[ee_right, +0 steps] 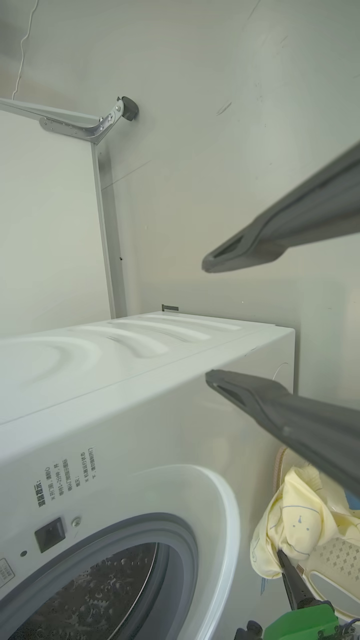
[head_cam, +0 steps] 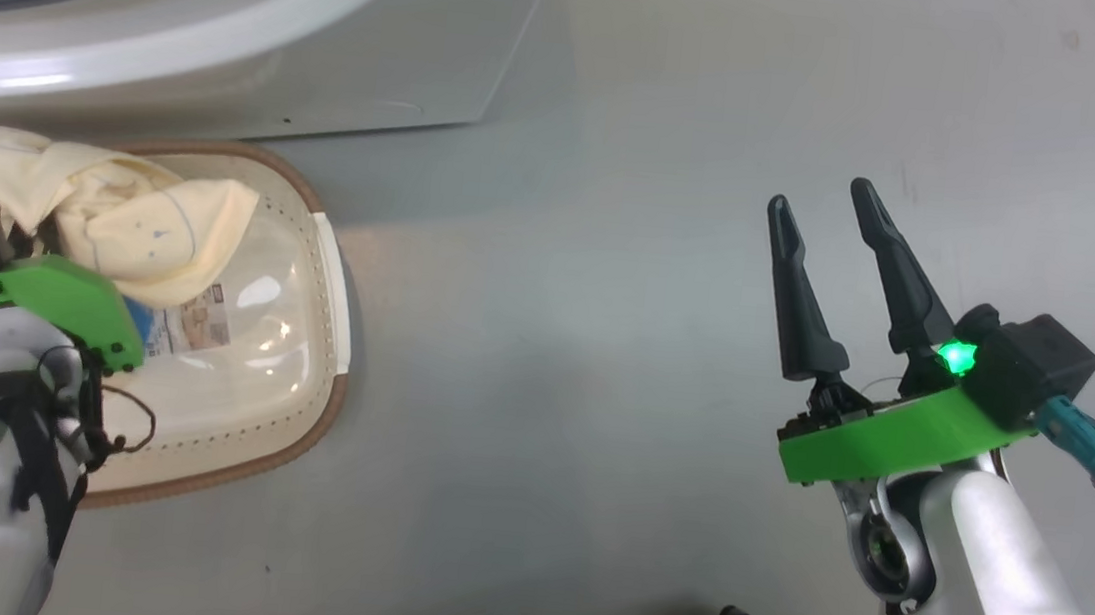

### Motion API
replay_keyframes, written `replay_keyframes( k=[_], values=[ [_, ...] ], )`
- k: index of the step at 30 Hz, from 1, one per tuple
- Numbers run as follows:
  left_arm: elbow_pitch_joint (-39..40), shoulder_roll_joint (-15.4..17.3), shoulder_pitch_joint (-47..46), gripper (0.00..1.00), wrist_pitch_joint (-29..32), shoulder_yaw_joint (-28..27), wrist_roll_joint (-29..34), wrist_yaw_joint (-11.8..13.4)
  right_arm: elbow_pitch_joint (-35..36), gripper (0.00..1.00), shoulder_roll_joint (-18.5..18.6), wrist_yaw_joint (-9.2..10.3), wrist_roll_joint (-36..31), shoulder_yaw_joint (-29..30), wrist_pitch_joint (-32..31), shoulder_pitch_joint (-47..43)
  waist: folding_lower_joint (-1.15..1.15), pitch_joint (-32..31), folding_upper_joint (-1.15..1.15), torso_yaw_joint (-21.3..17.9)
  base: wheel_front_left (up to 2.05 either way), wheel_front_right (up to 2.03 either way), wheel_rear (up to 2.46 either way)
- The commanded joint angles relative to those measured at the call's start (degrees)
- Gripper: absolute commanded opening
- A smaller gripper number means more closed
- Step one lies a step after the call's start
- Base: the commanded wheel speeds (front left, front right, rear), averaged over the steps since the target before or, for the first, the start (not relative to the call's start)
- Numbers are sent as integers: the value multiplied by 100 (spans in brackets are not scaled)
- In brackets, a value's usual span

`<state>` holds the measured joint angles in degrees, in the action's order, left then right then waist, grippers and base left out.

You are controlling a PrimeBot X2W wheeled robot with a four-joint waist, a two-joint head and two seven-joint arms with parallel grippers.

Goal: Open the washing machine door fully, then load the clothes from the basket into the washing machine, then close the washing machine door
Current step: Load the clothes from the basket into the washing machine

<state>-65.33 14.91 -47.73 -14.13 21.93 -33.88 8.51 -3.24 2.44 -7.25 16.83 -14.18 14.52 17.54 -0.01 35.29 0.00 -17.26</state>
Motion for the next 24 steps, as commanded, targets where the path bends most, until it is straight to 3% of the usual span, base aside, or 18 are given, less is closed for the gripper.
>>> replay_keyframes(
  k=[1,9,24],
  values=[
    [373,193,184,0,-80,-211,46,89,161,100,43,-24,-59,-2,-41,-187,1,-330,0,211,0,0,0],
    [2295,163,1248,0,-85,-538,473,354,290,100,43,-24,-213,191,-270,-564,1,-1025,0,452,0,0,0],
    [4392,60,3053,0,-78,-668,806,711,592,100,43,-24,-450,412,-718,-1213,1,-2302,0,766,0,0,0]
  ],
)
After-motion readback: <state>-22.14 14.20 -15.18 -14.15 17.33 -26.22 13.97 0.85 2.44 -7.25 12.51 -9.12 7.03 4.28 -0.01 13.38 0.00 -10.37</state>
